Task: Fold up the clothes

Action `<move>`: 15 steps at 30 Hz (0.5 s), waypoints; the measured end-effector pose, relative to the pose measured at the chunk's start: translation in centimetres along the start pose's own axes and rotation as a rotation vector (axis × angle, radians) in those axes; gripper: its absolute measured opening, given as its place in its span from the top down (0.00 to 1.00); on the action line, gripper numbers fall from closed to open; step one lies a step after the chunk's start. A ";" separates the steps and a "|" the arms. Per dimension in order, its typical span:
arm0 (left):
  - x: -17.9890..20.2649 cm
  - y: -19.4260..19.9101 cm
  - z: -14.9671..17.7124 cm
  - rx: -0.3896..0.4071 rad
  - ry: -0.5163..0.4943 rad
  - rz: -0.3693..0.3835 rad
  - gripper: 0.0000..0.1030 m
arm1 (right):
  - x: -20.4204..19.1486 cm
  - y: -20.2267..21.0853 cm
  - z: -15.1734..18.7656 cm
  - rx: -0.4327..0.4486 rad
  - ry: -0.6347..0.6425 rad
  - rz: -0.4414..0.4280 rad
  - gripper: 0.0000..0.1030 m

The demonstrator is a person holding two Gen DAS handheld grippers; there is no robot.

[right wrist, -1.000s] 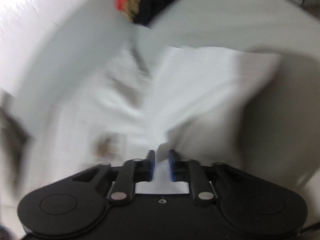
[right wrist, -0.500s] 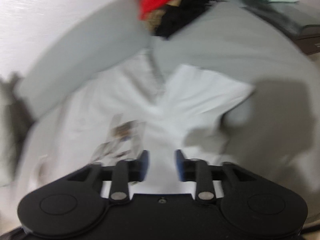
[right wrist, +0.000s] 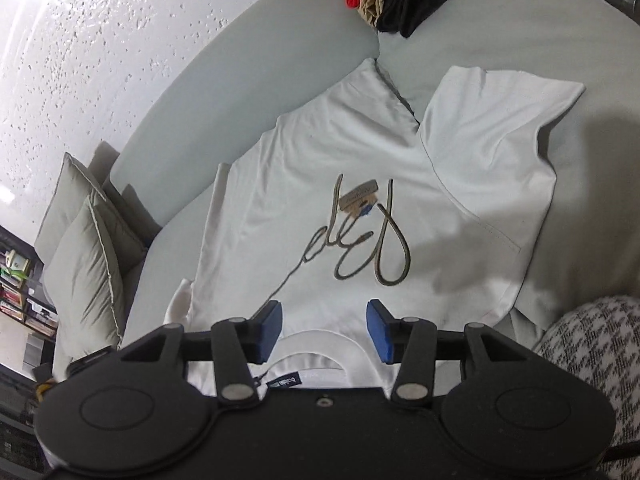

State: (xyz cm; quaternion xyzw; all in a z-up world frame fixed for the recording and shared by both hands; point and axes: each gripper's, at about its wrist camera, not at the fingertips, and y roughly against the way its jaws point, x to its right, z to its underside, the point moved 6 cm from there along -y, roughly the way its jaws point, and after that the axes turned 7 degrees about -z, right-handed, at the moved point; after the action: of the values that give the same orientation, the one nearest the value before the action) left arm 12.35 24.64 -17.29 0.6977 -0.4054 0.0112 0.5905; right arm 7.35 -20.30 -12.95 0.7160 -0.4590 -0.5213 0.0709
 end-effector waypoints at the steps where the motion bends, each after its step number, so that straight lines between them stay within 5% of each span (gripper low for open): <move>1: -0.3 -0.4 -0.2 -0.004 0.035 0.006 0.59 | -0.1 0.2 0.0 0.008 0.001 -0.003 0.53; 7: -0.5 -2.5 -1.4 -0.019 0.077 -0.016 0.64 | 0.0 0.5 0.0 0.021 -0.003 0.002 0.51; 13: -0.2 -3.0 -1.7 -0.009 0.002 -0.089 0.96 | 0.4 0.8 0.2 0.021 -0.028 0.002 0.51; 15: -0.1 -2.3 -1.6 0.022 -0.013 -0.089 0.98 | 0.4 1.0 0.2 0.022 -0.027 0.001 0.50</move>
State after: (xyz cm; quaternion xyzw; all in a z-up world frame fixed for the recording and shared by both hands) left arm 14.37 25.98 -18.74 0.7214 -0.3777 -0.0154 0.5802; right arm 6.61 -21.07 -12.75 0.7094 -0.4659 -0.5258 0.0567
